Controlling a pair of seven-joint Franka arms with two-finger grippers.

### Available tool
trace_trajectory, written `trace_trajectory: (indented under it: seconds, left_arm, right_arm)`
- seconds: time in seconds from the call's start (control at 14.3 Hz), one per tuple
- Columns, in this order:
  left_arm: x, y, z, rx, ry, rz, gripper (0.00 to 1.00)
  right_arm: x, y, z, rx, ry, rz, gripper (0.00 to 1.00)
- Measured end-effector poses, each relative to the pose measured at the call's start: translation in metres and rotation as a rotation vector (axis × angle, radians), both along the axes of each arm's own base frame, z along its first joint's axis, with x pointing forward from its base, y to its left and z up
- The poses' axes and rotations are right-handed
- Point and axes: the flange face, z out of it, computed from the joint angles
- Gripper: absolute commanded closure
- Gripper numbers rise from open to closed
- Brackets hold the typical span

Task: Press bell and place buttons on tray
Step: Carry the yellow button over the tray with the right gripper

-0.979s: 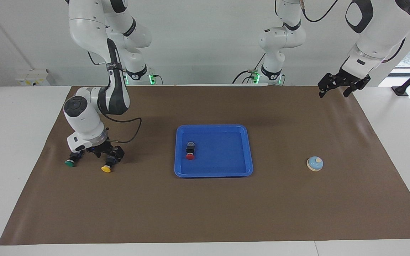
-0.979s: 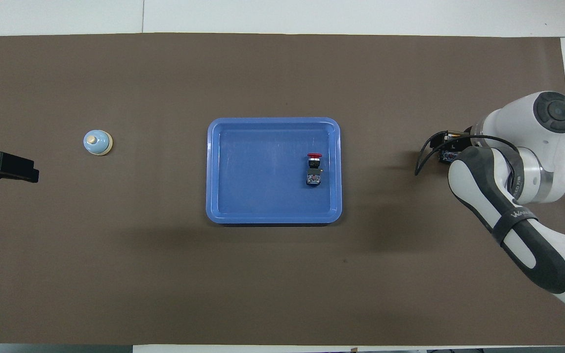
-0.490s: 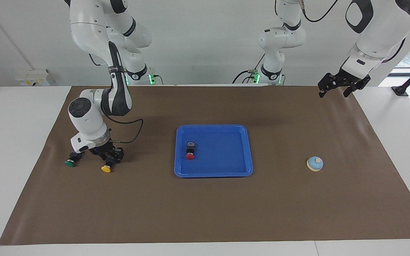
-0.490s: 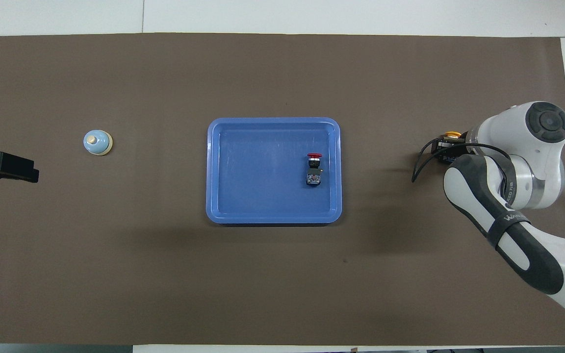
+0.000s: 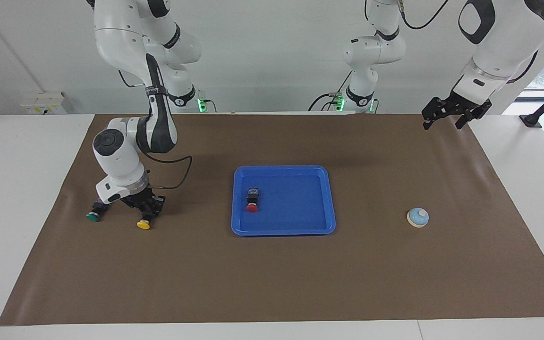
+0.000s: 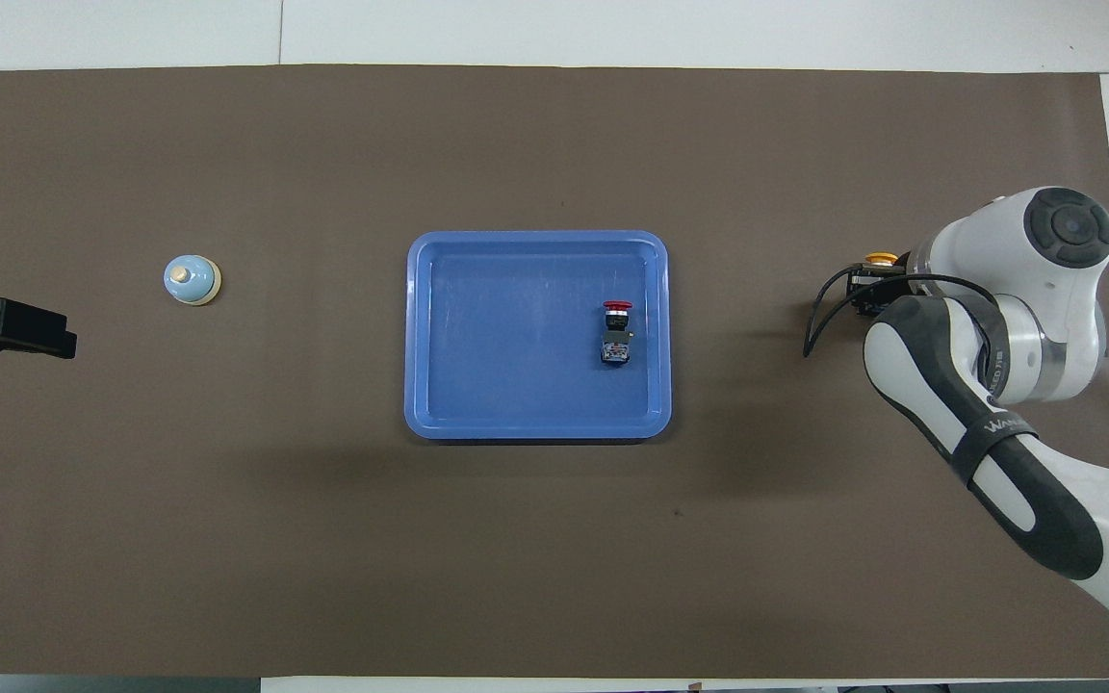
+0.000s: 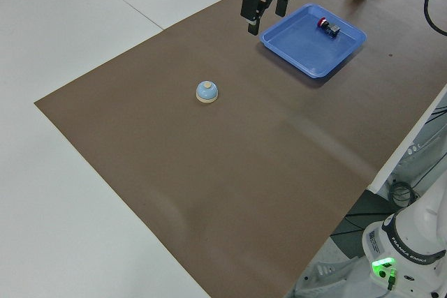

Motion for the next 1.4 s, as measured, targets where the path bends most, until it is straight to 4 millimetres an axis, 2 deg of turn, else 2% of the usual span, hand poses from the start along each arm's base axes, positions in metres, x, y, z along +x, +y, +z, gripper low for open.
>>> trace_trajectory:
  seconds: [0.14, 0.28, 0.42, 0.56, 0.91, 1.05, 1.26, 1.4]
  left_arm:
    - [0.0, 0.0, 0.0, 0.0, 0.0, 0.0, 0.0]
    - [0.0, 0.0, 0.0, 0.0, 0.0, 0.0, 0.0]
    - [0.0, 0.0, 0.0, 0.0, 0.0, 0.0, 0.0]
    - [0.0, 0.0, 0.0, 0.0, 0.0, 0.0, 0.0]
    - [0.0, 0.0, 0.0, 0.0, 0.0, 0.0, 0.0]
    - [0.0, 0.0, 0.0, 0.0, 0.0, 0.0, 0.0]
    - [0.0, 0.0, 0.0, 0.0, 0.0, 0.0, 0.0]
    - [0.0, 0.0, 0.0, 0.0, 0.0, 0.0, 0.0]
  right_arm:
    - [0.012, 0.025, 0.028, -0.004, 0.015, 0.037, 1.0]
    - [0.021, 0.062, 0.062, -0.007, 0.021, 0.059, 1.0]
    - [0.023, 0.108, 0.086, -0.007, 0.013, 0.055, 1.0]
    - [0.018, 0.162, 0.097, -0.003, -0.002, 0.053, 1.0]
    - [-0.004, 0.292, 0.098, 0.009, 0.007, 0.043, 1.0]
    - [-0.012, 0.334, 0.085, 0.042, 0.027, 0.032, 1.0]
    - [-0.026, 0.383, 0.057, 0.061, 0.01, 0.034, 1.0]
    - [-0.032, 0.397, 0.038, 0.06, 0.014, 0.044, 1.0]
